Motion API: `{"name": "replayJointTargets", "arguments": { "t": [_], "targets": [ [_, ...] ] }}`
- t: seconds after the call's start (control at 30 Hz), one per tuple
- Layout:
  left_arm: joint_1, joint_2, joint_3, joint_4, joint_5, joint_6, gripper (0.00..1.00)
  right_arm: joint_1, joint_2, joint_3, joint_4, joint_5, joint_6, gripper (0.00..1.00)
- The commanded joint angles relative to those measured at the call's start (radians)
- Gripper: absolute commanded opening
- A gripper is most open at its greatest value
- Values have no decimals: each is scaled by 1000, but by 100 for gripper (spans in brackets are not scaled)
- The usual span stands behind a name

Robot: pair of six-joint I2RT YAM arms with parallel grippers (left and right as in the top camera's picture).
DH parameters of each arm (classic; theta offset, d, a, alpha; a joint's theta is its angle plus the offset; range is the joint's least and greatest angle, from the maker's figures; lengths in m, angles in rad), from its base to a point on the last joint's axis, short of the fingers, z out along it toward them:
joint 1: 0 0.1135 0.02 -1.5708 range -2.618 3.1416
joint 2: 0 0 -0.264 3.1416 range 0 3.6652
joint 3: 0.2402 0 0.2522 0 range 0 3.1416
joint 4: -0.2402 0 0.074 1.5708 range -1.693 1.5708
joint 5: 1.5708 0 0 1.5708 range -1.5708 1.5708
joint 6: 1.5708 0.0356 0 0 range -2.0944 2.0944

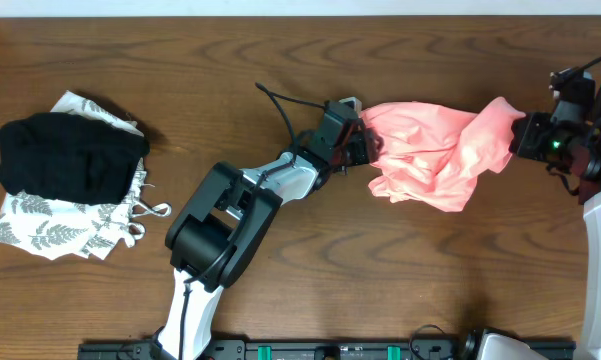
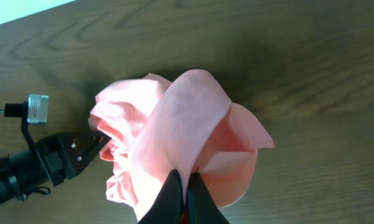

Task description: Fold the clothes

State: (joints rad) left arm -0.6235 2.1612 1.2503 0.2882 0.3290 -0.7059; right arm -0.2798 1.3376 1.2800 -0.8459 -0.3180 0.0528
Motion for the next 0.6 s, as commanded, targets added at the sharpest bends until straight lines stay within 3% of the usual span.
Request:
{"name": "replayJointTargets", "arguments": {
  "t": [0.0,0.23,0.57],
  "targets": [
    [7,21,14,0,2,33,6,6,4,8,-5,-4,13,1],
    [85,-97,49,-198,14,110,6,6,4,8,-3,10,-17,1],
    [261,-522,72,-468,-80,308,6,6,4,8,-26,120,-17,1]
  ]
}}
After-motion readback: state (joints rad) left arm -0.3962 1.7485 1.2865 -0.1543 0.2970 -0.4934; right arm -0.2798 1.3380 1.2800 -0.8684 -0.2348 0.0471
